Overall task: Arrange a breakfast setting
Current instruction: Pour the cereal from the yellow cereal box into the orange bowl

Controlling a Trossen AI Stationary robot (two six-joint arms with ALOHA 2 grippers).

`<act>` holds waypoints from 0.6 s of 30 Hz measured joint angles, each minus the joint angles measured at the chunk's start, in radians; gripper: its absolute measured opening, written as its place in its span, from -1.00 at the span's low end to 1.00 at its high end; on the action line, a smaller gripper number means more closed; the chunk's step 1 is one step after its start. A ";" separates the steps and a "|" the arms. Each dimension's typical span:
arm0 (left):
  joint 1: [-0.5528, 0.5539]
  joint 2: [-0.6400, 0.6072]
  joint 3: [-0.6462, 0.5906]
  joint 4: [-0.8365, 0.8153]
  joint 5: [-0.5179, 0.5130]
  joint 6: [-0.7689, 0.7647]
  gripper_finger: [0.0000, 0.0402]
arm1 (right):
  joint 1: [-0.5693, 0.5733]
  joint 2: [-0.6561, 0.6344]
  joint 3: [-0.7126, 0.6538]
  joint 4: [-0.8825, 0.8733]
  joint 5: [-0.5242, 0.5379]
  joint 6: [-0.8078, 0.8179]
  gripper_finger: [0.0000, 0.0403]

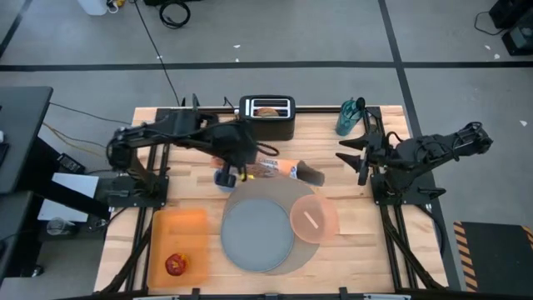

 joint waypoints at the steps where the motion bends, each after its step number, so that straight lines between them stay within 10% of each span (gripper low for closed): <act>1: -0.005 0.022 0.024 -0.017 0.003 0.014 -0.96 | 0.000 0.000 0.000 -0.004 -0.012 0.010 0.01; 18: -0.054 0.184 0.192 -0.141 0.053 0.099 -0.96 | 0.019 0.043 -0.150 0.088 -0.021 0.186 0.01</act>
